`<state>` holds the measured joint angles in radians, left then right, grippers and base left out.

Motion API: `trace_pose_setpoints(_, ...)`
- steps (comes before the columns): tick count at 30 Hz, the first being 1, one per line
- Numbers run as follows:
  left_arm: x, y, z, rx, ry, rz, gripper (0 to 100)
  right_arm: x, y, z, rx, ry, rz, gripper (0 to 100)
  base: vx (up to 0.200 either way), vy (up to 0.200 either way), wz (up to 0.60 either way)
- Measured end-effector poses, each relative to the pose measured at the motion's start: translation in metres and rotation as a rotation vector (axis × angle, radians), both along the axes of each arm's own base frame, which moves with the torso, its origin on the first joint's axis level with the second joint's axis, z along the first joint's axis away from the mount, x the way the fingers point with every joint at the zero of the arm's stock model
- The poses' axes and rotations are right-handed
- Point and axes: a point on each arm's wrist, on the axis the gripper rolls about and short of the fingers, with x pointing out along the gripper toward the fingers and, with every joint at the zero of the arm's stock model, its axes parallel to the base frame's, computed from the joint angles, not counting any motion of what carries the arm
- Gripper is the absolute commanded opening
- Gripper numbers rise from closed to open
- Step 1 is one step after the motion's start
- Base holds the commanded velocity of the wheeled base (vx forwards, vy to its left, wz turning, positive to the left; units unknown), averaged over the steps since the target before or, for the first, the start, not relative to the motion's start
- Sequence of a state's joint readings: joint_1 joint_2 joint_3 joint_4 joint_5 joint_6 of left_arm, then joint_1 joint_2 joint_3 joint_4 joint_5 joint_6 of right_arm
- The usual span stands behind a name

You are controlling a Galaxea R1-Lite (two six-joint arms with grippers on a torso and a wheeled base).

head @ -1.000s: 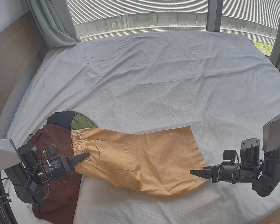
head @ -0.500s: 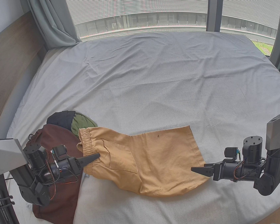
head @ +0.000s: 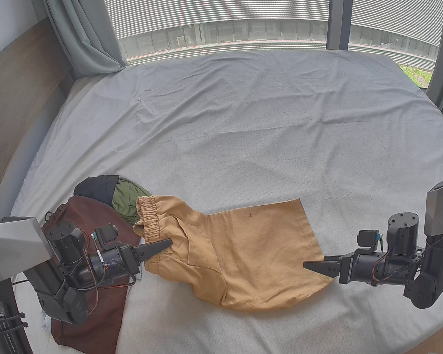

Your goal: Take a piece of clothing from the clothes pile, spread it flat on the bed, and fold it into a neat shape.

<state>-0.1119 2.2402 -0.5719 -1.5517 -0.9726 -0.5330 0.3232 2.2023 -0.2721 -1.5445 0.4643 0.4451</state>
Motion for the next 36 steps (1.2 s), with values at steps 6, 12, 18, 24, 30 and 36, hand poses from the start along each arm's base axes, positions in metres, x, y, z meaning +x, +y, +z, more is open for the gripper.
trace_pose_setpoints(6, 0.003, -0.009, 0.002, -0.010, -0.003, -0.027, 0, -0.001, 0.001, 0.001, 0.002, -0.001, 0.003, 100, 0.000, 0.000, 0.00)
trace_pose_setpoints(12, 0.006, -0.019, 0.005, -0.024, -0.004, -0.051, 0, 0.000, 0.001, 0.002, 0.003, -0.006, 0.004, 100, 0.000, 0.000, 0.00)
trace_pose_setpoints(18, 0.007, -0.032, 0.008, -0.040, 0.004, -0.082, 0, 0.001, 0.002, 0.003, 0.006, -0.011, 0.006, 100, 0.000, 0.000, 0.00)
trace_pose_setpoints(24, 0.008, -0.041, 0.008, -0.069, 0.054, -0.106, 0, 0.001, 0.002, 0.005, 0.011, -0.019, 0.007, 100, 0.000, 0.000, 0.00)
trace_pose_setpoints(30, 0.011, -0.051, 0.010, -0.090, 0.077, -0.130, 0, 0.002, 0.001, 0.006, 0.013, -0.024, 0.004, 100, 0.000, 0.000, 0.00)
trace_pose_setpoints(36, 0.013, -0.061, 0.010, -0.107, 0.102, -0.155, 0, 0.003, 0.002, 0.009, 0.018, -0.038, 0.003, 100, 0.000, 0.000, 0.00)
